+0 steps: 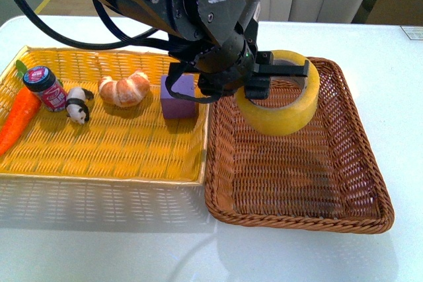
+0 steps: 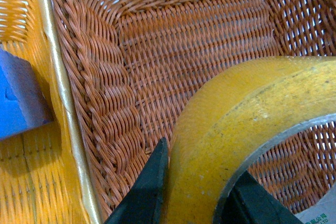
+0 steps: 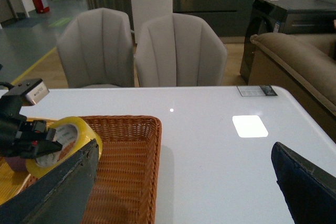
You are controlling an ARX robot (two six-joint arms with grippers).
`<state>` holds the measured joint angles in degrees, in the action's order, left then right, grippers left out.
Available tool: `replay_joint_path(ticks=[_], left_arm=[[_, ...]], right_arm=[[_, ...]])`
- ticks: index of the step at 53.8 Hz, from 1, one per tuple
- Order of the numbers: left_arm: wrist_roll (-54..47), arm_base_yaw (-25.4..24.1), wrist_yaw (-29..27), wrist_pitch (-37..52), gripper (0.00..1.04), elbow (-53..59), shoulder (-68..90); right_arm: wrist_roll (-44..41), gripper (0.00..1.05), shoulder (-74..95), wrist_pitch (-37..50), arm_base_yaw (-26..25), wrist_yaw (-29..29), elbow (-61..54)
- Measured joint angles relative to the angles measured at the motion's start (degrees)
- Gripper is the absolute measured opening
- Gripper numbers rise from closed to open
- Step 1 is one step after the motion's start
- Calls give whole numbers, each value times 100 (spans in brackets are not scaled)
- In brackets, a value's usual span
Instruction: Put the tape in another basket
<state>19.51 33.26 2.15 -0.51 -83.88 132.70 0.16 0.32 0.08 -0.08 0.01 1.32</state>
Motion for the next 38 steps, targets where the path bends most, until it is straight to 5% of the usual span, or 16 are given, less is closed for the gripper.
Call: replay_joint_path(ticks=[11, 32, 38], left_arm=[[61, 120, 42, -44, 17, -7, 109], [247, 61, 35, 275, 90, 420, -68], [177, -151, -278, 684, 96, 949, -442]], right_arm=[[0, 96, 0, 0, 0, 0, 0], [0, 96, 0, 0, 0, 0, 0], [0, 96, 0, 0, 0, 0, 0]])
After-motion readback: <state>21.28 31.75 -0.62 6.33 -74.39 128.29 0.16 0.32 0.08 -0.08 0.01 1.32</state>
